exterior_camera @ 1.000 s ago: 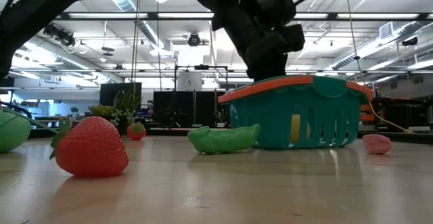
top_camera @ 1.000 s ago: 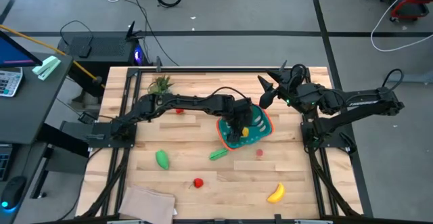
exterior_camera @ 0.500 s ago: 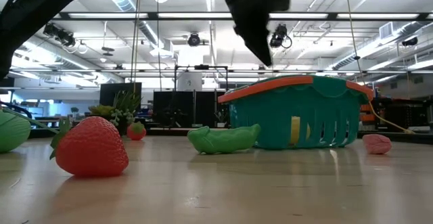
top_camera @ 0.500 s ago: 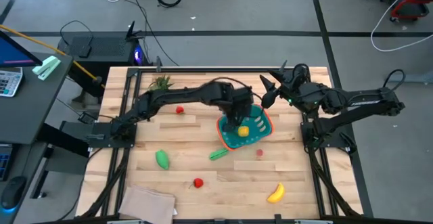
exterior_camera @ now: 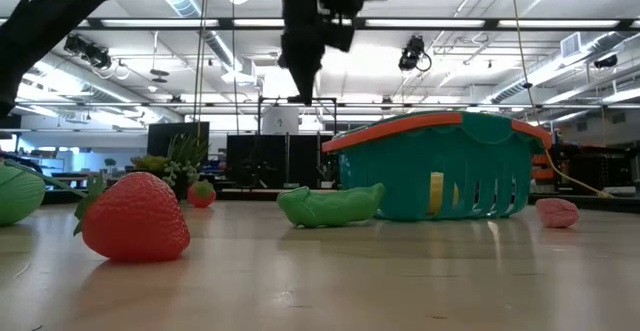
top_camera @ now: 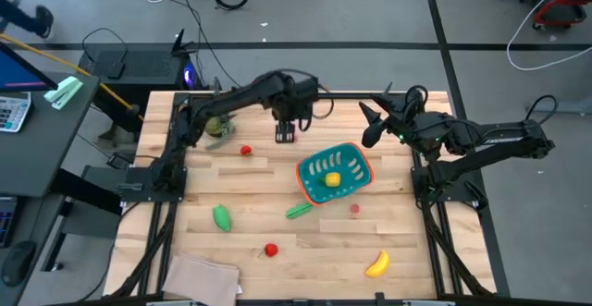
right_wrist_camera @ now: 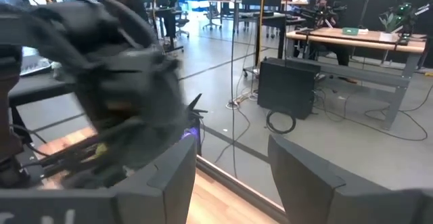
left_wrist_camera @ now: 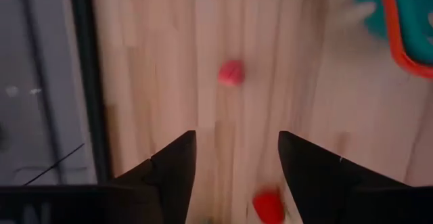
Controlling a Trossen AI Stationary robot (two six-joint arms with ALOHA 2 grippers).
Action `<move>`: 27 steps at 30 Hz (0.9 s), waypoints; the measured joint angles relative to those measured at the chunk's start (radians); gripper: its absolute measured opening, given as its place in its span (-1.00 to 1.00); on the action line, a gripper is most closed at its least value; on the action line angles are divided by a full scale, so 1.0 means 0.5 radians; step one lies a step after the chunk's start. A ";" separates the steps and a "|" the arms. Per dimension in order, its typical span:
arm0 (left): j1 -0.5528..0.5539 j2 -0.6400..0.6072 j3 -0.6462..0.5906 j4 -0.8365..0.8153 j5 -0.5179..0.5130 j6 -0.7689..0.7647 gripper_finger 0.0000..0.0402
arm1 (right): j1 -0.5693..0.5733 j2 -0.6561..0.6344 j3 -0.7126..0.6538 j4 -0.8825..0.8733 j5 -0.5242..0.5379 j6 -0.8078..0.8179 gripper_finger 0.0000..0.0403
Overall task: Pick and placing Produce into tupperware
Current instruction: Put the top pink peach into the blue bin
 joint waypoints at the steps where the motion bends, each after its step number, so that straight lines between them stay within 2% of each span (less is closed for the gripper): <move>1: 0.030 0.001 -0.039 0.071 0.089 0.012 0.05 | 0.000 0.000 0.000 -0.015 0.001 0.011 -0.04; 5: 0.105 0.001 -0.233 0.290 0.350 0.048 0.01 | 0.000 0.000 0.000 -0.063 -0.001 0.062 -0.04; 10: 0.105 0.004 -0.555 0.428 0.364 0.188 0.00 | 0.000 0.000 0.000 -0.090 -0.006 0.080 -0.04; 16: 0.052 0.005 -0.910 0.858 0.278 0.348 0.04 | 0.000 0.000 0.000 -0.098 -0.006 0.080 -0.04; 19: 0.033 0.004 -0.989 1.019 0.227 0.354 0.06 | 0.000 0.001 0.000 -0.099 -0.006 0.081 -0.04; 27: 0.070 0.004 -0.994 1.101 0.205 0.354 0.06 | 0.000 0.001 0.000 -0.099 -0.006 0.133 -0.04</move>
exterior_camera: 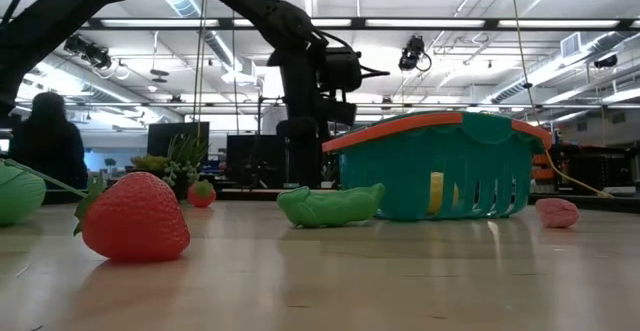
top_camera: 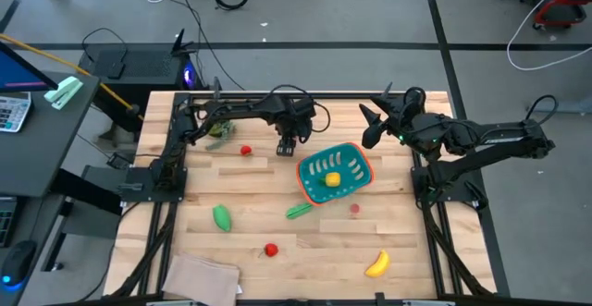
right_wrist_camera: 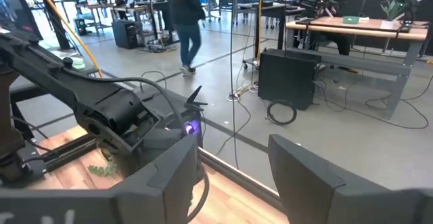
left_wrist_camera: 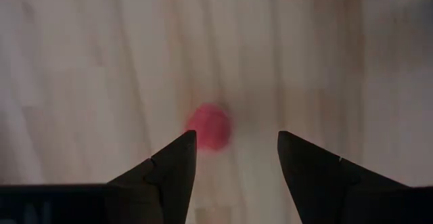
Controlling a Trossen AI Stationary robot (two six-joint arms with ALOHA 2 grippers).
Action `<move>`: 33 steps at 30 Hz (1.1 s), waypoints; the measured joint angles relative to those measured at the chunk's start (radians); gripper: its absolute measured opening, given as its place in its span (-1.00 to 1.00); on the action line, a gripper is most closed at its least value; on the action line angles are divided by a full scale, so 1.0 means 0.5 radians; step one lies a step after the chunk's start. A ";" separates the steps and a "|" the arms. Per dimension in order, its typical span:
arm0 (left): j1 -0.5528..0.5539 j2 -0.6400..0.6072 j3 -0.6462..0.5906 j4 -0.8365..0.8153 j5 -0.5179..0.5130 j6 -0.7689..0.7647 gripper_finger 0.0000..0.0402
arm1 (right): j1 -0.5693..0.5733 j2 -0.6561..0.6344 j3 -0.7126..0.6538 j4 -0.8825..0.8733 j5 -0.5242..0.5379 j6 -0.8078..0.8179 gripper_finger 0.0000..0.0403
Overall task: Pick and placing Produce into tupperware
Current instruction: Put the top pink peach into the blue bin
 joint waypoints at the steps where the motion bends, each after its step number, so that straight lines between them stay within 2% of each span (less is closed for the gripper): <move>1: 0.009 0.000 0.000 0.021 0.000 0.000 0.05 | 0.000 0.000 0.000 -0.001 0.000 -0.001 -0.04; 19: 0.038 0.106 0.001 0.066 0.027 0.020 0.03 | 0.000 0.001 -0.001 0.000 0.000 0.007 -0.04; 24: 0.036 0.118 0.001 0.082 0.017 0.026 -0.03 | 0.000 0.001 -0.001 -0.025 0.000 0.052 -0.04; 33: 0.036 0.117 0.002 -0.077 0.009 -0.077 -0.14 | 0.000 0.001 -0.001 -0.032 -0.001 0.054 -0.04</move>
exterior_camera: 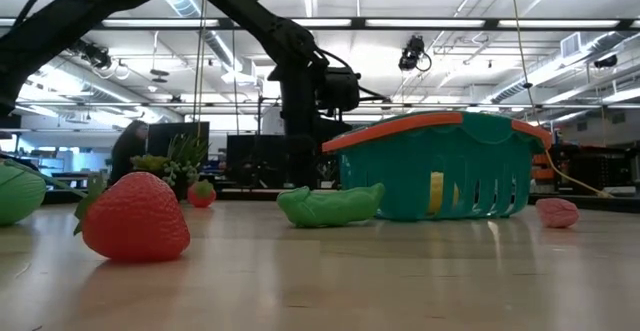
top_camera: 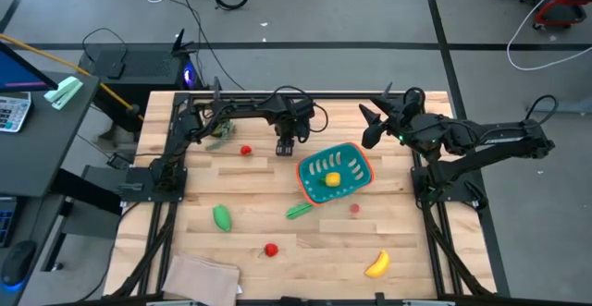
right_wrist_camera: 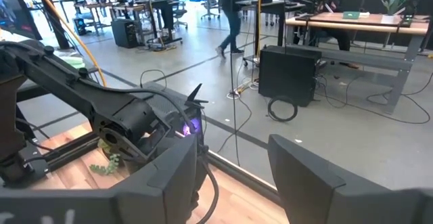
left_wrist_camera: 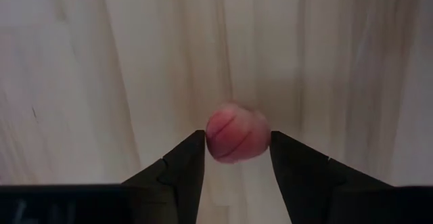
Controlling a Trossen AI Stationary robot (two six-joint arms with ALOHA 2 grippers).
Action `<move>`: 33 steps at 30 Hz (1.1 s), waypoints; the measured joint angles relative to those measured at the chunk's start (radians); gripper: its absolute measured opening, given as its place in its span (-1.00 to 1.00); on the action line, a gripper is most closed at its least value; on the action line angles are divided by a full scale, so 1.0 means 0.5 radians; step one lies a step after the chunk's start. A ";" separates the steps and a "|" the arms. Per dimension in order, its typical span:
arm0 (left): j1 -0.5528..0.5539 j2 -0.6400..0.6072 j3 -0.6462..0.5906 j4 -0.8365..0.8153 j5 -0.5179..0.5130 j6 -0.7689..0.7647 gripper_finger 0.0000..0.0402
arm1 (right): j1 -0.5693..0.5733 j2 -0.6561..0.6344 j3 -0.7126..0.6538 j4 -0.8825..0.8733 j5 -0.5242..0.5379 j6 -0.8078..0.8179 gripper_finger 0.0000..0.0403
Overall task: Pick and placing Produce into tupperware
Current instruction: Put the top pink peach into the blue bin
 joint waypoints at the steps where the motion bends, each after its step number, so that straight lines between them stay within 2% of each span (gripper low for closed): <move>1: 0.000 0.000 0.000 -0.009 0.000 -0.003 -0.14 | 0.000 0.000 0.000 0.000 0.000 0.001 -0.04; 7: -0.002 0.000 0.000 -0.003 0.000 -0.030 -0.13 | 0.000 0.000 0.000 -0.004 0.000 0.000 -0.04; 13: -0.002 0.000 0.000 0.003 0.000 -0.035 -0.23 | 0.000 0.000 0.000 -0.005 0.000 0.000 -0.04; 23: -0.031 -0.039 0.000 -0.089 -0.001 -0.188 -0.60 | 0.000 0.000 0.000 -0.006 0.000 0.000 -0.04; 27: -0.084 -0.124 -0.001 -0.174 -0.001 -0.224 -0.74 | 0.000 0.000 0.000 -0.010 0.000 0.000 -0.04; 33: -0.183 -0.404 -0.002 -0.215 0.000 -0.291 -0.76 | 0.000 0.000 0.000 -0.015 0.000 -0.001 -0.04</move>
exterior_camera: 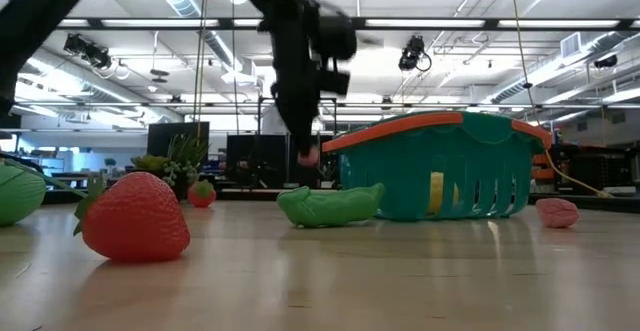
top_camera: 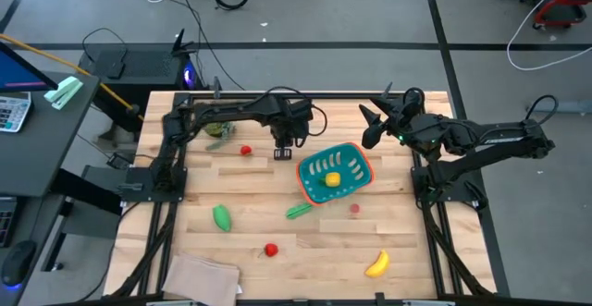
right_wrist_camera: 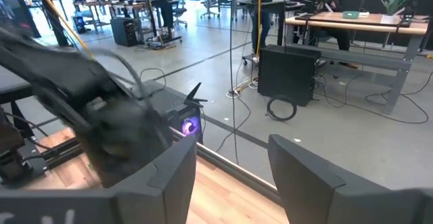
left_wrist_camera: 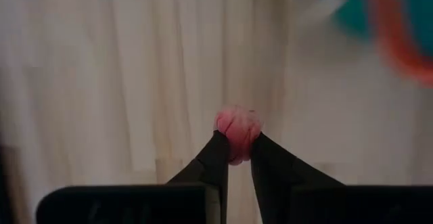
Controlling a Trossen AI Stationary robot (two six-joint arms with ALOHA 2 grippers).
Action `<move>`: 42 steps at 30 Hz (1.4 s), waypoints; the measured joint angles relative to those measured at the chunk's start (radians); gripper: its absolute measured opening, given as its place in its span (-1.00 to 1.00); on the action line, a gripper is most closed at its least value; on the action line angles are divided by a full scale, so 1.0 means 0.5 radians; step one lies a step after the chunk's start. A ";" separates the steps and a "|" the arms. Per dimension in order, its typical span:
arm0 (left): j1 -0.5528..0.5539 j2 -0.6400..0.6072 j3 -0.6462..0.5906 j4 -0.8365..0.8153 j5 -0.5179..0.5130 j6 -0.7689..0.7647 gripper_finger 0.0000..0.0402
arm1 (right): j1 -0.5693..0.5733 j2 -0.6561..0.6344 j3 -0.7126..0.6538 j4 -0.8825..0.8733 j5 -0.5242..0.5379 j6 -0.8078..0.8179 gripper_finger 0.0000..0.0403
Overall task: Pick and placing Produce into tupperware
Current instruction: Put the top pink peach into the blue bin
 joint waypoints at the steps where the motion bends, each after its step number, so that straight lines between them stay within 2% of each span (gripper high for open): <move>1: -0.018 -0.064 0.000 -0.001 0.000 -0.031 -0.76 | 0.000 0.000 0.000 -0.001 0.000 0.000 -0.04; 6: -0.129 -0.347 0.001 0.137 0.002 -0.094 -0.74 | 0.000 0.000 -0.001 0.000 0.000 -0.001 -0.04; 11: -0.250 -0.403 0.002 0.376 0.116 -0.184 -0.77 | -0.002 0.000 -0.001 0.000 0.000 -0.001 -0.04; 14: -0.346 -0.337 0.003 0.596 0.206 -0.242 -0.74 | -0.002 0.000 -0.001 0.002 0.000 0.000 -0.04; 17: -0.442 -0.227 0.001 0.731 0.212 -0.289 -0.73 | -0.002 -0.001 -0.001 0.010 0.001 0.013 -0.04; 28: -0.532 0.132 0.000 0.693 0.210 -0.545 -0.70 | -0.001 -0.001 -0.002 0.002 -0.005 0.106 -0.04; 35: -0.509 0.287 0.002 0.640 0.240 -0.552 -0.72 | 0.000 0.002 -0.002 -0.005 -0.148 0.108 -0.04; 42: -0.511 0.353 0.002 0.613 0.276 -0.546 -0.60 | -0.001 0.004 -0.002 -0.022 -0.180 0.119 -0.04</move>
